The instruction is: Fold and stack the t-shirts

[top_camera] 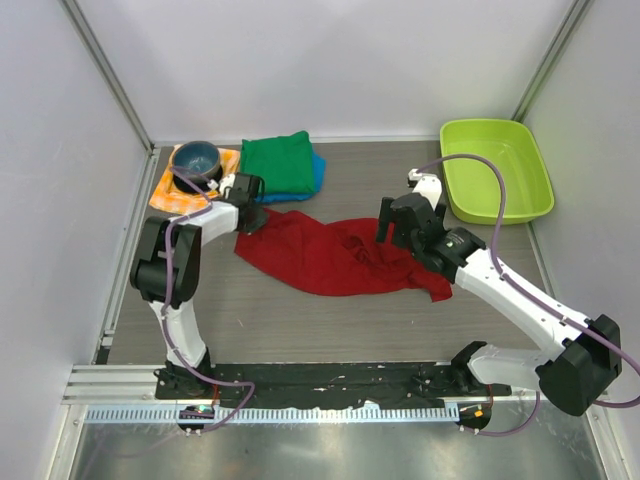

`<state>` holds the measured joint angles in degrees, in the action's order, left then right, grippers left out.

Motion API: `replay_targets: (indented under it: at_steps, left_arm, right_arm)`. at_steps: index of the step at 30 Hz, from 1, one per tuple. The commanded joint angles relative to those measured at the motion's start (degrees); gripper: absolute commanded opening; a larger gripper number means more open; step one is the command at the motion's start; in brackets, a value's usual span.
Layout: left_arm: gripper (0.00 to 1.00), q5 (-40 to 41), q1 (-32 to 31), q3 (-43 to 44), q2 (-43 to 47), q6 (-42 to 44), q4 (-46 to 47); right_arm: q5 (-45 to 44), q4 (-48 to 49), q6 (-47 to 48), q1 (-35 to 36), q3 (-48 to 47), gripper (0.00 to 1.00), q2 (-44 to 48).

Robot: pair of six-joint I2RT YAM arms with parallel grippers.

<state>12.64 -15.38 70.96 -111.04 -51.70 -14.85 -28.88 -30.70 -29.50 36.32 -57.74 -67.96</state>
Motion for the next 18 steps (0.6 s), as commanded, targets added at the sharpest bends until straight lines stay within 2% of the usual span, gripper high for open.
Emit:
replay_targets:
  at_steps: [1,4,6,11,12,13,14,15,18]
  left_arm:
    - [0.0,-0.4,-0.4,-9.9,7.7,-1.6,-2.0]
    - [0.0,-1.6,-2.1,-19.3,13.2,-3.8,1.0]
    - [0.0,0.6,-5.2,-24.8,19.1,-4.5,1.0]
    - [0.02,3.0,-10.6,-32.4,29.0,-9.0,-0.7]
    - [0.09,3.0,-10.9,-33.5,31.5,-9.4,-0.9]
    - [0.22,3.8,-10.9,-33.7,32.7,-9.6,-1.2]
    - [0.48,4.4,-10.9,-32.8,33.5,-9.6,-2.6]
    - [0.59,5.4,-10.8,-31.9,34.2,-9.2,-3.4]
    - [0.73,10.0,-10.8,-26.8,32.6,-6.8,-7.1]
  right_arm:
    - [1.1,1.9,-1.1,0.2,0.0,0.91,2.3]
    - [2.3,1.3,-1.6,0.2,0.2,0.91,3.4]
    - [2.6,0.7,-1.8,0.3,0.2,0.91,4.3]
    - [3.0,0.0,-1.8,0.3,0.1,0.91,5.5]
    - [2.9,0.0,-1.8,0.4,0.1,0.91,5.6]
    - [2.8,0.0,-1.5,0.4,0.3,0.91,5.7]
    - [2.7,-0.1,-1.5,0.4,0.3,0.91,5.7]
    - [2.6,-0.2,-1.5,0.3,0.2,0.91,5.7]
    - [2.4,0.1,-1.4,0.4,0.4,0.91,5.4]
